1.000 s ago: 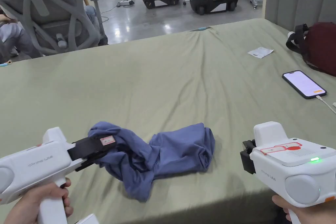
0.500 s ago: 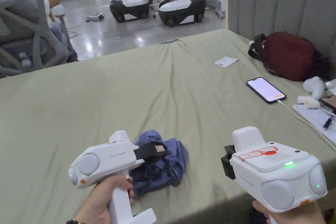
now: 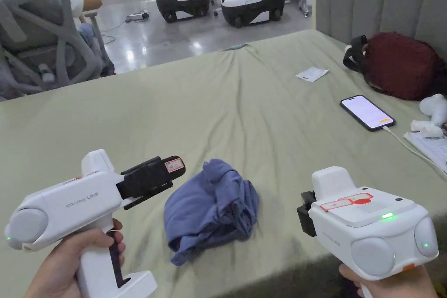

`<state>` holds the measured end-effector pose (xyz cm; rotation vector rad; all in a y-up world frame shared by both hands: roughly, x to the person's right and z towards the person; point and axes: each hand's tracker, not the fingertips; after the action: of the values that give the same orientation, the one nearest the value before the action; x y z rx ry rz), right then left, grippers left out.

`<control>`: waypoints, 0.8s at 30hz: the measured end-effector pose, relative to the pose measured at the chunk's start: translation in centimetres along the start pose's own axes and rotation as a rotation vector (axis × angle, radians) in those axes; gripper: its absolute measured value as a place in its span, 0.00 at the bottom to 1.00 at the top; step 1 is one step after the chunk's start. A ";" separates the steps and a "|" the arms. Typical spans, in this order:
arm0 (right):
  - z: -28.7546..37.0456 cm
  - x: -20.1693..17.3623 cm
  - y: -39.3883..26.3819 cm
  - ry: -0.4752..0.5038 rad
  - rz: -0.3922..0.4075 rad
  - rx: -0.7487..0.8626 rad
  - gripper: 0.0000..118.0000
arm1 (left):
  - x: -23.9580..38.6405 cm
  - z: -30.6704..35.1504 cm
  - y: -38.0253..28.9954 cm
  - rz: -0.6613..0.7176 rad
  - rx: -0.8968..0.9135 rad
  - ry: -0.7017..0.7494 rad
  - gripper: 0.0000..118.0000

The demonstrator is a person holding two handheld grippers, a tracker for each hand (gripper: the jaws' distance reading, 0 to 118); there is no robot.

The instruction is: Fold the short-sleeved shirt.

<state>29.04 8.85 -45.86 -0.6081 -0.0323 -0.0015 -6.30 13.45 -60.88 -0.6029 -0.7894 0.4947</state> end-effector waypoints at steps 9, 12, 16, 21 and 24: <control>0.0 0.0 0.0 0.015 0.004 -0.004 0.00 | -0.1 -5.7 -1.7 0.037 -0.119 0.019 0.00; 0.3 0.6 -0.1 0.002 -0.002 -0.002 0.00 | -0.7 -10.8 -1.9 0.029 -0.203 0.009 0.00; 0.8 1.6 -0.4 -0.022 -0.020 0.001 0.00 | 0.0 -16.8 -4.0 -0.022 -0.366 0.010 0.00; 0.7 2.5 -0.8 -0.035 -0.041 -0.008 0.00 | 0.1 -18.8 -6.0 -0.026 -0.407 0.047 0.00; 0.2 2.5 -0.6 -0.021 -0.049 -0.012 0.00 | 0.7 -16.6 -4.8 -0.010 -0.383 0.052 0.00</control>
<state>31.57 8.49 -45.28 -0.6188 -0.0681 -0.0429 7.85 5.21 -66.58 -0.9617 -0.8440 0.3177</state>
